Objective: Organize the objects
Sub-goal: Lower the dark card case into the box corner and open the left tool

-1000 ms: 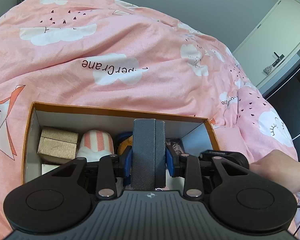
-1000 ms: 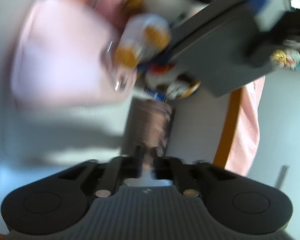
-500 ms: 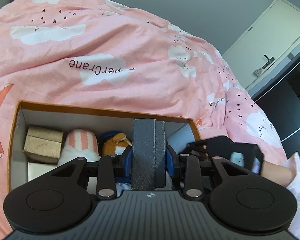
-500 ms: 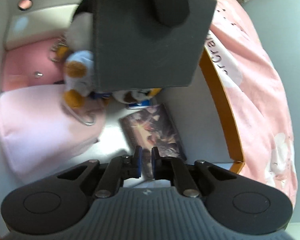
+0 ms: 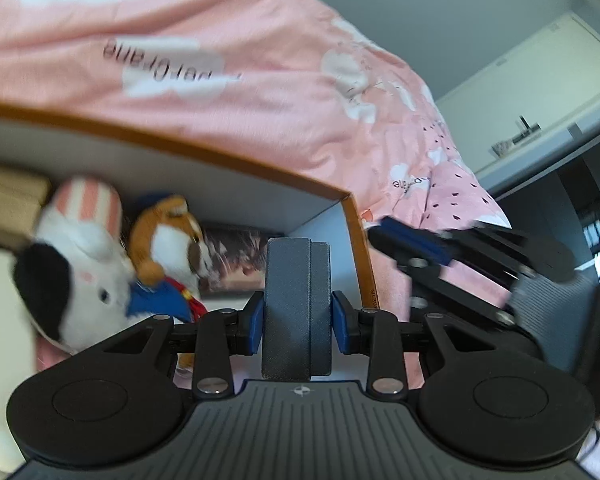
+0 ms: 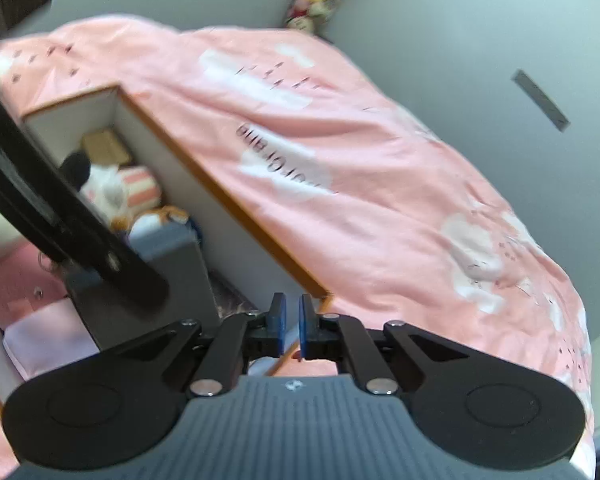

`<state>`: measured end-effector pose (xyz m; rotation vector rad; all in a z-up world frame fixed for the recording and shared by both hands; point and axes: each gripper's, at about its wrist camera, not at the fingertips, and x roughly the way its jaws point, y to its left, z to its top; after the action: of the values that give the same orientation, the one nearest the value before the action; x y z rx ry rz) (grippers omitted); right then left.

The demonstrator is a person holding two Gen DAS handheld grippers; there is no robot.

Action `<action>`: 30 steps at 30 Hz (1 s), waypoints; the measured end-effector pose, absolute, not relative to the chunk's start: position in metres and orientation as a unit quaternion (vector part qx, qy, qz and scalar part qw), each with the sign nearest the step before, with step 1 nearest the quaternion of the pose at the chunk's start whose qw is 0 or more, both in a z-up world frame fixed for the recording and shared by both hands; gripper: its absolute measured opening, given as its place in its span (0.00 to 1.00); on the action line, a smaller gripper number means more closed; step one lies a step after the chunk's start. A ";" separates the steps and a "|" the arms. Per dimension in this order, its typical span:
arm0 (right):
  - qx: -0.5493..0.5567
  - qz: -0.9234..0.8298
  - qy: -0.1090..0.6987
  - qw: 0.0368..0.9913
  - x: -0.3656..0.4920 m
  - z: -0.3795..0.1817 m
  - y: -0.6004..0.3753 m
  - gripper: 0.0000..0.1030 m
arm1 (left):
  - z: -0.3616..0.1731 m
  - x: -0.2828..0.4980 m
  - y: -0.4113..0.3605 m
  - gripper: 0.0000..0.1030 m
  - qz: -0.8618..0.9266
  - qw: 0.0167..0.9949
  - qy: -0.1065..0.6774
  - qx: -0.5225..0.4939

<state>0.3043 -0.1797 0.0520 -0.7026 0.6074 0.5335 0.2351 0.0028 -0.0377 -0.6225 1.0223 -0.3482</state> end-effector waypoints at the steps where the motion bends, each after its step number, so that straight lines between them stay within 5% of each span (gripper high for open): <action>1: -0.329 0.252 0.288 0.864 0.301 0.052 -0.184 0.04 | -0.043 0.236 -0.001 0.37 -0.157 0.808 0.484 -0.298; 15: -0.306 0.243 0.295 0.872 0.270 0.018 -0.229 0.04 | -0.068 0.251 -0.031 0.38 -0.134 0.801 0.522 -0.261; 19: -0.304 0.243 0.294 0.873 0.269 0.016 -0.231 0.04 | -0.057 0.246 -0.035 0.58 -0.126 0.813 0.524 -0.222; 21: -0.304 0.244 0.292 0.873 0.268 0.016 -0.232 0.04 | -0.050 0.241 -0.038 0.59 -0.114 0.826 0.519 -0.189; 30: -0.301 0.243 0.295 0.874 0.263 0.015 -0.233 0.04 | -0.048 0.238 -0.046 0.28 -0.143 0.823 0.526 -0.161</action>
<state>0.2634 -0.2326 0.0153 -0.6280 0.6162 0.5071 0.2378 -0.0461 -0.0483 -0.3432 1.1188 -0.3040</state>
